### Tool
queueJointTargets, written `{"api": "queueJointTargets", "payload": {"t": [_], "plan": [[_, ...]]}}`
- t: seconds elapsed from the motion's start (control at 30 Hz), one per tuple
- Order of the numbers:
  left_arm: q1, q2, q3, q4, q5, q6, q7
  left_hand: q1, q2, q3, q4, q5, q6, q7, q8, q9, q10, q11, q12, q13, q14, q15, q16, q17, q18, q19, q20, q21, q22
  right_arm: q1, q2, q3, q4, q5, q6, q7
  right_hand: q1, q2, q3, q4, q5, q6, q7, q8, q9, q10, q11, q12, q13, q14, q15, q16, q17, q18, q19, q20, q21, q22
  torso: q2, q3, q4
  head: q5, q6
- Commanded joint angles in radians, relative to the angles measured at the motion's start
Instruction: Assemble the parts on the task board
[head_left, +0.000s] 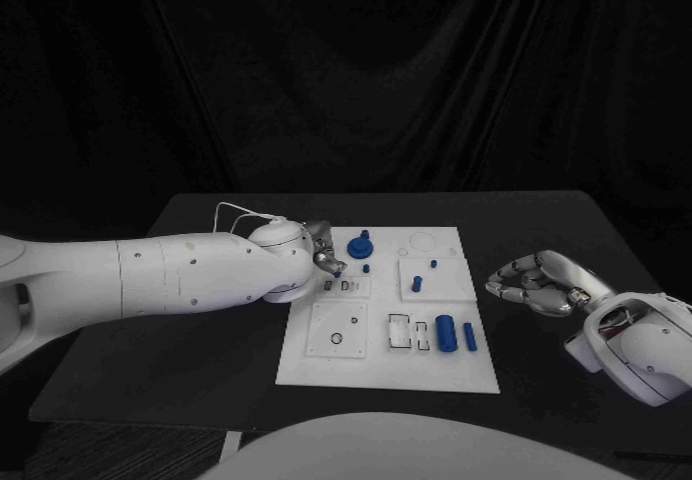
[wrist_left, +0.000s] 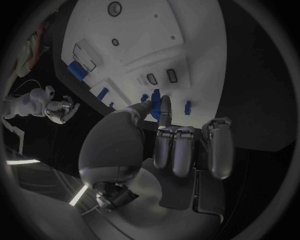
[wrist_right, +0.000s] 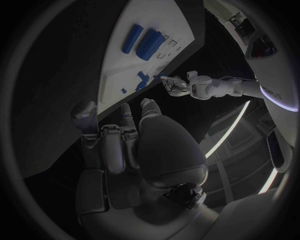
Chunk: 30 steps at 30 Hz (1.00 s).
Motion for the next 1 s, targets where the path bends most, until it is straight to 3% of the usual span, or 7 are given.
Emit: {"api": "queueJointTargets", "payload": {"t": [0.03, 0.5, 1.0], "plan": [[-0.009, -0.005, 0.001, 0.011, -0.022, -0.063, -0.012, -0.002, 0.005, 0.017, -0.008, 0.001, 0.008, -0.001, 0.007, 0.004, 0.111, -0.015, 0.003, 0.262, 0.106, -0.008, 0.003, 0.264, 0.011, 0.063, -0.006, 0.004, 0.22, -0.004, 0.0, 0.0, 0.005, -0.002, -0.023, -0.007, 0.008, -0.002, 0.008, -0.001, 0.004, -0.006, 0.002, -0.005, -0.001, 0.067, 0.005, -0.006, 0.113, 0.05, -0.003, -0.004, 0.165, 0.014, -0.009, 0.0, -0.005, 0.096, 0.0, -0.0002, 0.0001, -0.001, 0.0], [-0.048, -0.008, 0.001, 0.031, -0.022, -0.116, 0.003, -0.003, 0.007, 0.008, 0.006, 0.016, 0.009, -0.001, 0.009, 0.009, 0.111, -0.015, 0.003, 0.262, 0.106, -0.009, 0.003, 0.264, 0.01, 0.063, -0.006, 0.005, 0.221, -0.005, -0.002, 0.0, 0.01, -0.002, -0.035, -0.003, 0.01, -0.004, 0.009, 0.0, 0.005, -0.016, 0.005, -0.011, -0.004, 0.065, 0.007, -0.007, 0.112, 0.049, -0.001, -0.004, 0.165, 0.014, -0.01, 0.002, -0.007, 0.096, 0.0, -0.0001, -0.0004, -0.012, 0.0], [-0.059, 0.008, 0.001, 0.018, -0.022, -0.128, 0.01, -0.008, 0.01, -0.006, 0.023, 0.02, 0.009, 0.0, 0.01, 0.013, 0.111, -0.015, 0.003, 0.262, 0.106, -0.009, 0.003, 0.264, 0.011, 0.063, -0.007, 0.002, 0.22, -0.006, -0.003, 0.0, 0.01, -0.002, -0.038, -0.002, 0.01, -0.004, 0.009, 0.0, 0.006, -0.016, 0.005, -0.011, -0.004, 0.066, 0.007, -0.007, 0.112, 0.049, -0.001, -0.004, 0.164, 0.014, -0.01, 0.002, -0.007, 0.096, 0.001, -0.0002, -0.0002, -0.01, 0.0]]}}
